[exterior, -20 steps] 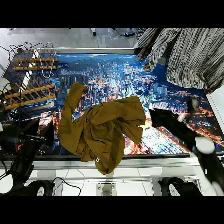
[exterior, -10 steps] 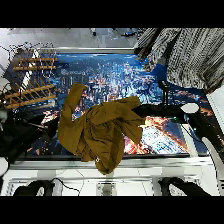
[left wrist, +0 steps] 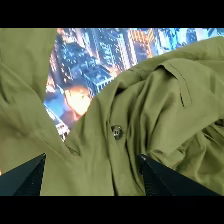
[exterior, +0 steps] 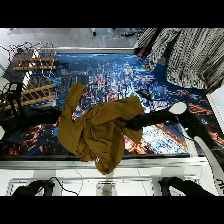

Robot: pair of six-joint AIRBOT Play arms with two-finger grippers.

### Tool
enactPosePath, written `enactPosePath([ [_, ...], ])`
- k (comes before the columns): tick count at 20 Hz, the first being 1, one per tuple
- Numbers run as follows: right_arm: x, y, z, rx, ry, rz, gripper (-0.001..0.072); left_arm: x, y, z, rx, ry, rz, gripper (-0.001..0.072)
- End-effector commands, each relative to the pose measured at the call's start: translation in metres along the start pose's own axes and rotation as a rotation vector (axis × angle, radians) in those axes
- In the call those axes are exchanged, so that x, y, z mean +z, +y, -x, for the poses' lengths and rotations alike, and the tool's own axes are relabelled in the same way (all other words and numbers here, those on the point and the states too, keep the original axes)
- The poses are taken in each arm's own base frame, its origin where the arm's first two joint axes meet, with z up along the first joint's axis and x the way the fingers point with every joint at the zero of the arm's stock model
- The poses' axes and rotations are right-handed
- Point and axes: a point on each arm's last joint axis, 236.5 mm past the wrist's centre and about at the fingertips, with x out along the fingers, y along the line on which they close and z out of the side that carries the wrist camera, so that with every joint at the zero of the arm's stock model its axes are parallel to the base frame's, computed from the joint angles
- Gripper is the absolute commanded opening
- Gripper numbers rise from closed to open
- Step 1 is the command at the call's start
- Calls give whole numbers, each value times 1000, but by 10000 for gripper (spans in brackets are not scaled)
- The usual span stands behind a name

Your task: Fold the clothes and pants, and hang the long-sleeved shirts on hangers.

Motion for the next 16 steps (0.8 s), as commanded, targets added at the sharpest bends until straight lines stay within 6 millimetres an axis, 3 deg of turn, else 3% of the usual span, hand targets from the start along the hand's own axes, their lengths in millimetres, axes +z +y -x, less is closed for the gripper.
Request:
enactPosePath([
  [1, -31, 37, -38, -1, 191, 162, 362, 0, -3, -2, -18, 17, 28, 697],
  [3, -42, 46, -59, -81, 265, 258, 365, -10, -7, -2, -35, 58, 29, 696],
  [8, -41, 81, -92, -107, 263, 379, 365, -50, -16, -4, -78, 199, 43, 695],
  [16, -74, 64, -120, -86, 390, 308, 365, -55, -15, -5, -79, 211, 49, 696],
])
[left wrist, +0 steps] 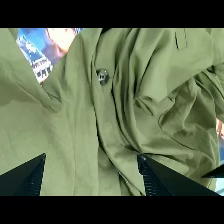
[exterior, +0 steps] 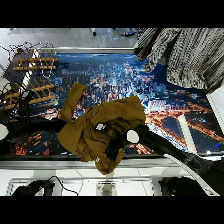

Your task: Fold the clothes and pants, and hang the long-sleeved shirts on hangers.

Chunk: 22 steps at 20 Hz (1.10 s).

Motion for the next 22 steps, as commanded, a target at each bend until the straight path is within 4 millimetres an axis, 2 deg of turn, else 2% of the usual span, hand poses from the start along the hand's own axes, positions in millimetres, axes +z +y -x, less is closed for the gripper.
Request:
enactPosePath([
  [1, -7, -1, -13, 9, 38, -13, 365, -3, 0, -1, -2, 9, 1, 696],
  [4, -9, -1, -16, 12, 46, -16, 365, -4, -3, -2, -8, 16, -4, 696],
  [6, -10, 3, -17, 32, 51, -26, 365, -20, -14, -5, -46, 87, -20, 696],
  [10, -12, 31, -13, 150, 63, -70, 366, -100, -51, -17, -183, 421, -62, 696],
  [13, -10, 51, -9, 234, 62, -79, 365, -156, -66, -42, -221, 545, -103, 696],
  [15, -11, 59, -12, 240, 75, -56, 365, -183, -76, -57, -233, 577, -148, 697],
  [17, -9, 64, -17, 219, 75, -13, 366, -183, -93, -69, -261, 535, -173, 697],
  [19, -5, 60, -26, 144, 66, 36, 366, -176, -103, -78, -254, 475, -195, 696],
  [22, 12, 46, -31, 57, 3, -4, 365, -170, -89, -86, -162, 448, -159, 690],
])
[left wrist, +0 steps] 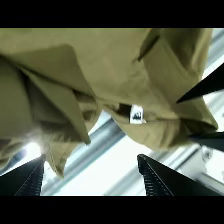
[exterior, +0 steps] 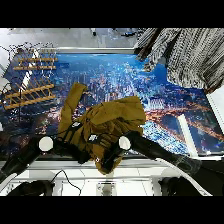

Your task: Fold the clothes and pants, and hang the long-sleeved shirts on hangers.

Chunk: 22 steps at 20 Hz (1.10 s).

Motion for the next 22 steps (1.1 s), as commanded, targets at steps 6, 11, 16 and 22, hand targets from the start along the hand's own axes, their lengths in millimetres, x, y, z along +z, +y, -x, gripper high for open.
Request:
enactPosePath([
  [6, 31, -29, -5, -140, -125, -43, 327, 24, 22, -6, 116, -109, 37, 460],
  [11, 22, -32, -25, -110, -85, -87, 233, 9, 19, -24, 79, -23, 96, 51],
  [16, 22, -34, -23, -120, -82, -79, 31, 22, 10, -6, 65, -61, 75, 40],
  [22, 53, -43, 65, -227, -226, -52, 29, 63, 32, 83, 192, -234, 21, 33],
])
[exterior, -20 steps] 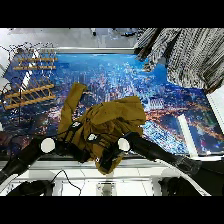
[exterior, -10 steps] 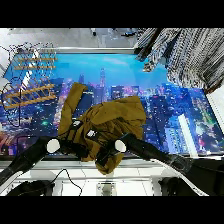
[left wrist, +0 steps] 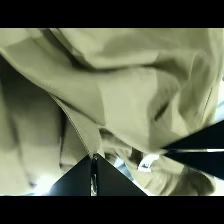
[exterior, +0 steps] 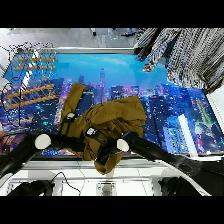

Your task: Fold the clothes and pants, and hang the long-sleeved shirts on hangers.

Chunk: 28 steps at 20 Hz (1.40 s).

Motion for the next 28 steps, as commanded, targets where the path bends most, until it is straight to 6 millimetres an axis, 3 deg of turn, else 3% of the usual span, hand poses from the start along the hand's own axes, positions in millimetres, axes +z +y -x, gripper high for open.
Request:
enactPosePath([
  [1, 34, -32, 65, -108, -147, -30, 29, 31, 26, 53, 110, -121, -30, 25],
  [6, 79, -98, 218, -343, -494, -110, 29, 99, 64, 167, 316, -428, -27, 25],
  [10, 112, -114, 336, -531, -758, -91, 29, 158, 55, 256, 415, -700, -136, 25],
  [12, 131, -107, 389, -597, -868, -44, 29, 188, 37, 310, 445, -881, -184, 25],
  [15, 161, -80, 473, -711, -1058, 75, 29, 216, 3, 400, 484, -1165, -251, 25],
  [17, 171, -54, 526, -769, -1169, 145, 28, 222, -26, 465, 499, -1355, -294, 25],
  [20, 175, -7, 592, -835, -1295, 260, 27, 214, -63, 537, 525, -1552, -357, 25],
  [22, 173, 16, 619, -853, -1344, 298, 27, 207, -79, 561, 512, -1612, -373, 25],
  [24, 171, 22, 614, -831, -1310, 310, 27, 205, -81, 560, 504, -1601, -373, 25],
  [26, 167, 11, 583, -798, -1177, 303, 27, 207, -75, 530, 461, -1479, -355, 25],
  [28, 161, -11, 542, -761, -1011, 275, 28, 208, -71, 467, 336, -1251, -316, 25],
])
